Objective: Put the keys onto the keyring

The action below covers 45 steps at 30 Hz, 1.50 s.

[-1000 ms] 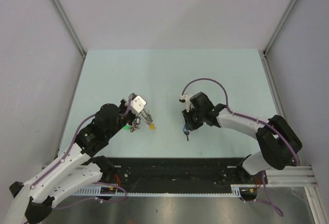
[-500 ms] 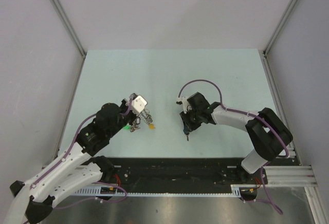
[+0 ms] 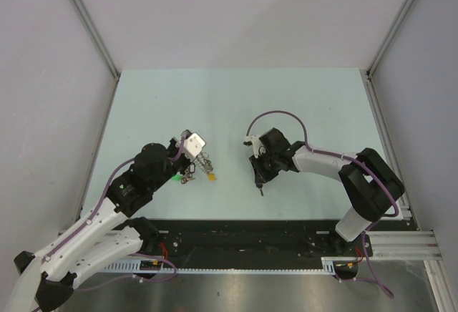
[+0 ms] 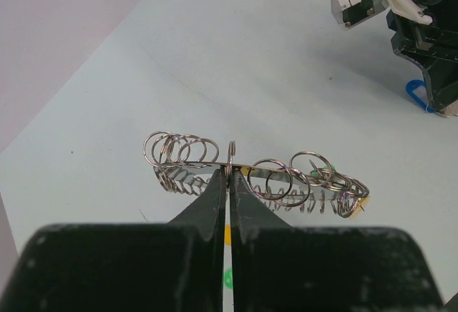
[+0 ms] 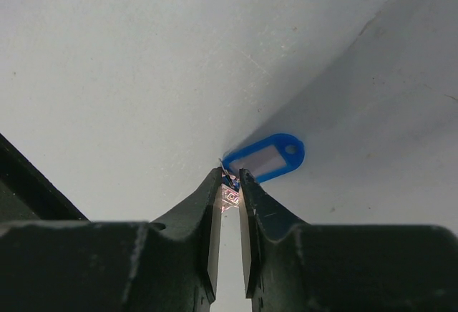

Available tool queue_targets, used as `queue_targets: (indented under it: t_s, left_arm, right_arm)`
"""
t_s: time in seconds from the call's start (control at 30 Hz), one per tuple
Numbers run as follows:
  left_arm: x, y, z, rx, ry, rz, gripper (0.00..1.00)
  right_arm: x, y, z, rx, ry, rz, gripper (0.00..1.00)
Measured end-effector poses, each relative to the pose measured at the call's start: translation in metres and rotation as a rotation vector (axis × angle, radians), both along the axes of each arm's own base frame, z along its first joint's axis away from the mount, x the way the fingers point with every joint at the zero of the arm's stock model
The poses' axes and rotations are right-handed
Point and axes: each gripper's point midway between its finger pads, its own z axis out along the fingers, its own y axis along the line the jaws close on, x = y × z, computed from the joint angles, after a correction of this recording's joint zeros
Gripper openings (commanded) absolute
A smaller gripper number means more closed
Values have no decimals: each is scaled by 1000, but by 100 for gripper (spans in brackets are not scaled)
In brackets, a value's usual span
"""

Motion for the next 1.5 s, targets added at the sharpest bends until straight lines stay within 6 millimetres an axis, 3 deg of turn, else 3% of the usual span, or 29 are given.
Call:
queue_targets:
  t_s: [0.2,0.5,0.63,1.03,1.2,1.33,1.5]
  left_arm:
    - [0,0,0,0,1,-2,0]
    - [-4,-7,-1,-9,10,-46,0]
    - [-10,-18,-3,-15,24,-115,0]
    - [-41,-72,-15,-40,123,-474,0]
    - [-51,-98,-2,-66,146,-640,0]
    - [-54,-116,16,-75,129,-752,0]
    - [-44,-135,33,-58,100,-830,0]
  right_arm:
    - [1,0,-1,-3,0,3,0]
    - [3,-3,10,-19,-49,20,0]
    - [3,2,42,-1,-177,66,0]
    - [-25,2,181,201,-582,203,0]
    - [-35,-4,231,260,-722,248,0]
    - [-40,-8,249,276,-797,283,0]
    - [-44,-6,252,268,-835,332,0]
